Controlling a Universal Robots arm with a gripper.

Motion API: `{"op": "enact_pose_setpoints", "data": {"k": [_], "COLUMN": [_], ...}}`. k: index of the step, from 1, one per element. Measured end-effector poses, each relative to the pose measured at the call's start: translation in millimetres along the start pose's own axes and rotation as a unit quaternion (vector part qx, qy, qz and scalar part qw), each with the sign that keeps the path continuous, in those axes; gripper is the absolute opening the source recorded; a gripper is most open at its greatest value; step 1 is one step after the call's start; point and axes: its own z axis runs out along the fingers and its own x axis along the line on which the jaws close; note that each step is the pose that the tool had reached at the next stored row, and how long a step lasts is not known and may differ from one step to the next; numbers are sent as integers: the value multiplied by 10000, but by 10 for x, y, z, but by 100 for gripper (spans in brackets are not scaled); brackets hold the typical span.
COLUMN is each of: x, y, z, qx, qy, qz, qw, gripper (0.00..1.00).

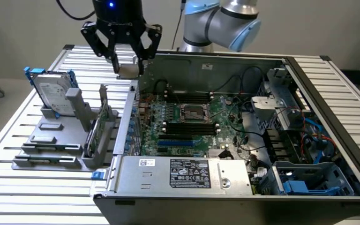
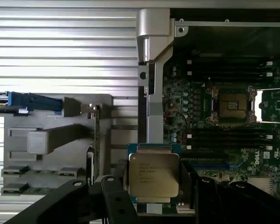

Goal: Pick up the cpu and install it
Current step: 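Pick up the cpu and move it towards the insertion slot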

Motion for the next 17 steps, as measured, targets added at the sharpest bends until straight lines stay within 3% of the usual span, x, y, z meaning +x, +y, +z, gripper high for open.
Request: {"op": "enact_pose_setpoints", "data": {"k": [4,17], "x": [-185,-775], "y": [1,14], "z": [-1,61], "qx": [-30,-30], "qy": [0,0], "qz": [0,0], "qw": [10000,10000], "gripper": [55,55]}}
